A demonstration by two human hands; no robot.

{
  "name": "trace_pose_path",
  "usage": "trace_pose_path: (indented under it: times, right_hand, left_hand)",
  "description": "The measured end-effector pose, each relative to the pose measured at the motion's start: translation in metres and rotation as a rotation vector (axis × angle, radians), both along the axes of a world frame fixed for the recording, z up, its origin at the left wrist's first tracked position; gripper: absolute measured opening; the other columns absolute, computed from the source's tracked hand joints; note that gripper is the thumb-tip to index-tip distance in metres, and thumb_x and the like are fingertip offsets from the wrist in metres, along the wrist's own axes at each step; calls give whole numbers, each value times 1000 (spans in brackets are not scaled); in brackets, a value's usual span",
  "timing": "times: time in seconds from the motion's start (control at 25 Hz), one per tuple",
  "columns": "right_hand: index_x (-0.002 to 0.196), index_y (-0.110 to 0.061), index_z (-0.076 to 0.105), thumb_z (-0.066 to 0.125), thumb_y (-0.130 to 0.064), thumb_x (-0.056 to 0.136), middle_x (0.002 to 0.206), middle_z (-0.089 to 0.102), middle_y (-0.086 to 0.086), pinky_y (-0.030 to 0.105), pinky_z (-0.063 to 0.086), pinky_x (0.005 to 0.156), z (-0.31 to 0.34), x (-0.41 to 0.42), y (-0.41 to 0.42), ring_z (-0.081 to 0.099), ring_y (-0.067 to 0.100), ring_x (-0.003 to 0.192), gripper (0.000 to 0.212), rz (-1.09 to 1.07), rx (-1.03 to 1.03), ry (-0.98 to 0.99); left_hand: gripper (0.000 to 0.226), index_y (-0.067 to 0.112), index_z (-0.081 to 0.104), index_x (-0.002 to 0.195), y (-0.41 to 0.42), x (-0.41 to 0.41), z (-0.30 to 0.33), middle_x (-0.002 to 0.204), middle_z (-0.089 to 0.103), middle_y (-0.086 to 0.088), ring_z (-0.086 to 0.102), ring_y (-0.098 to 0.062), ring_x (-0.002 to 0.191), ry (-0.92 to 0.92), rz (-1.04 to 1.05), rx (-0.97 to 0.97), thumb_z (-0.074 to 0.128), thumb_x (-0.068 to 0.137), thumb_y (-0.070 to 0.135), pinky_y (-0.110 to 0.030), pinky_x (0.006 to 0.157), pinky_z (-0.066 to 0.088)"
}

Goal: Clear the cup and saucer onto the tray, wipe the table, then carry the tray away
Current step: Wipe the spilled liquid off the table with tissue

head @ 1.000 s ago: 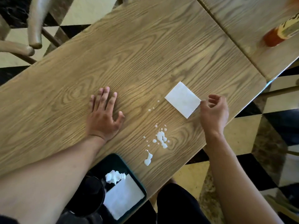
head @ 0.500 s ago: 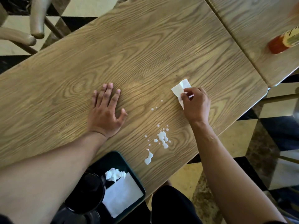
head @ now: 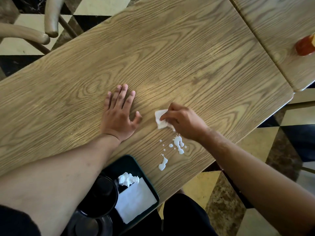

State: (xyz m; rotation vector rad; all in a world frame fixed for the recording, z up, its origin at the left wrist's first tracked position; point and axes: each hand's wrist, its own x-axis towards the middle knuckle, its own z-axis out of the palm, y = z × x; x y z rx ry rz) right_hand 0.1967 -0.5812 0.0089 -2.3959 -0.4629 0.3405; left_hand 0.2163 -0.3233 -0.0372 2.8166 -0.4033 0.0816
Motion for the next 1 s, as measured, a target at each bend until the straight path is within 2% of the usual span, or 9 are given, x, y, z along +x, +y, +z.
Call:
trace_pose_path:
  times: [0.16,0.24,0.36,0.48,0.56,0.68,0.76,0.84,1.0]
  right_hand:
    - [102,-17,82,66,-3,89,92,59,-5,18,45,79,0,43,-40,59,10,81,25,-491,-52,-71]
    - [104,-19,82,67,-5,90,93,59,-6,8,41,77,1,38,-38,60,12,81,25,-597,-42,-34]
    - [101,-18,82,70,-3,88,96,65,-2,-1,36,76,2,-4,-13,60,8,78,24,-264,-10,3]
    - [99,-16,82,70,1,89,95,65,-2,8,46,73,6,-30,-14,63,11,74,23,32,43,75]
    - [100,-16,82,69,2,90,96,66,-1,17,51,75,7,-21,-29,65,11,78,24,-79,19,66]
    - [101,-19,82,69,-2,91,95,65,2,9,43,74,5,-12,-52,58,-1,78,24,-571,-6,13]
    - [103,-20,82,69,-4,91,93,64,4,5,39,73,3,-22,-48,55,-5,76,24,-775,-1,-9]
    - [105,-19,82,71,-5,91,93,63,0,3,40,73,2,-46,-27,56,-5,79,23,-769,17,-7]
    - [108,-16,82,72,2,89,96,62,-2,14,49,74,4,-100,6,62,9,82,28,-392,100,79]
  left_hand:
    - [70,10,45,154,0,0,0,167,31,-16,23,-32,157,10,-4,7,48,93,44,-53,128,13]
    - [70,10,45,154,0,-1,-1,167,32,-16,23,-32,157,7,-5,8,48,93,44,-54,128,14]
    - [70,10,45,154,0,0,0,167,32,-17,23,-31,157,5,-3,-1,49,92,43,-55,127,14]
    - [70,9,46,153,-1,0,0,166,33,-17,24,-31,157,8,5,-18,49,91,41,-55,127,15]
    - [70,9,46,154,-1,0,0,166,32,-18,24,-32,157,4,0,-14,49,91,41,-55,127,15]
    - [69,10,45,154,1,0,0,167,32,-17,23,-32,157,0,-9,-18,49,93,42,-55,127,14]
    - [70,10,46,154,0,0,-1,166,32,-17,24,-32,157,-5,-3,-21,50,91,42,-54,127,14]
    - [71,9,47,153,-1,0,-1,166,34,-18,26,-32,156,-9,9,-30,50,89,41,-55,127,15]
    - [72,9,47,153,-1,0,-1,166,33,-18,25,-33,156,11,2,-38,51,88,41,-56,127,15]
